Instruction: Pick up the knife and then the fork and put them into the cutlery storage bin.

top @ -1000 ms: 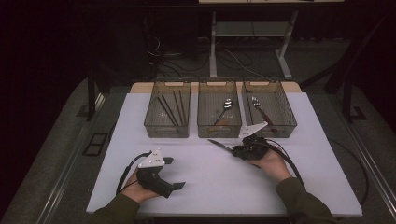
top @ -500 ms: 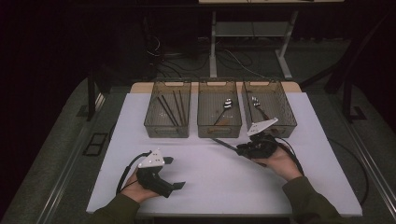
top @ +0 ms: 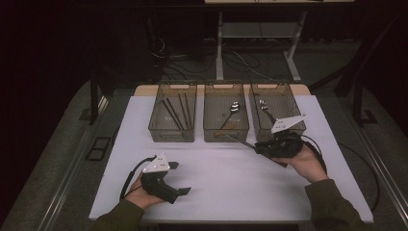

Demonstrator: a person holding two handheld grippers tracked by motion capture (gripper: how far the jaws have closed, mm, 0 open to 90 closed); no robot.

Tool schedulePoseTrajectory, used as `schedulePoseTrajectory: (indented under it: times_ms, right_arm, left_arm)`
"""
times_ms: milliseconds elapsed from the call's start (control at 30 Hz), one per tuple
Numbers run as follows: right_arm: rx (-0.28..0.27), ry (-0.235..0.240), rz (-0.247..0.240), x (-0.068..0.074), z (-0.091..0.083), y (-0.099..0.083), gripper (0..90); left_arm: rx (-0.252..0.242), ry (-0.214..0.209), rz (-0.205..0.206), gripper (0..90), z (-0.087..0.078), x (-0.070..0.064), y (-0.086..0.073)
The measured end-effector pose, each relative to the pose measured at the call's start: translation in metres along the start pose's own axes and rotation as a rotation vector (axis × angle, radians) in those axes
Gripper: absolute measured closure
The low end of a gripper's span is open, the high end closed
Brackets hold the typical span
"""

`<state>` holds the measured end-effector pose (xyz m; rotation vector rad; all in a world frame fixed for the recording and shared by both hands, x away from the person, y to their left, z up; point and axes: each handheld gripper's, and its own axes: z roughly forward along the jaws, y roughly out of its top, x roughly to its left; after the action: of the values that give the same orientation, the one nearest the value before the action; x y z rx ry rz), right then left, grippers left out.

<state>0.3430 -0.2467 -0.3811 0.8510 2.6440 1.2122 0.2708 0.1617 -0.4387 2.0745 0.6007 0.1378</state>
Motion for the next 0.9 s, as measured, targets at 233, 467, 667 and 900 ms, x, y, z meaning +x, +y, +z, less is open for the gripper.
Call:
schedulePoseTrajectory:
  times_ms: [233,467,667,900]
  right_arm:
    - [-0.027,-0.021,0.017,-0.008,-0.014,0.002,77.1]
    - [-0.032,-0.054,0.038,-0.018,-0.025,0.005,77.1]
    - [-0.04,-0.092,0.066,-0.032,-0.035,0.011,77.1]
    - [-0.044,-0.143,0.105,-0.05,-0.043,0.018,77.1]
  left_arm:
    - [-0.005,0.001,-0.006,0.5,0.0,0.0,0.0]
    - [-0.001,0.002,-0.005,0.6,0.0,0.0,0.0]
    - [-0.003,0.001,-0.007,0.6,0.0,0.0,0.0]
    - [-0.009,0.002,0.0,0.6,-0.001,0.001,0.0]
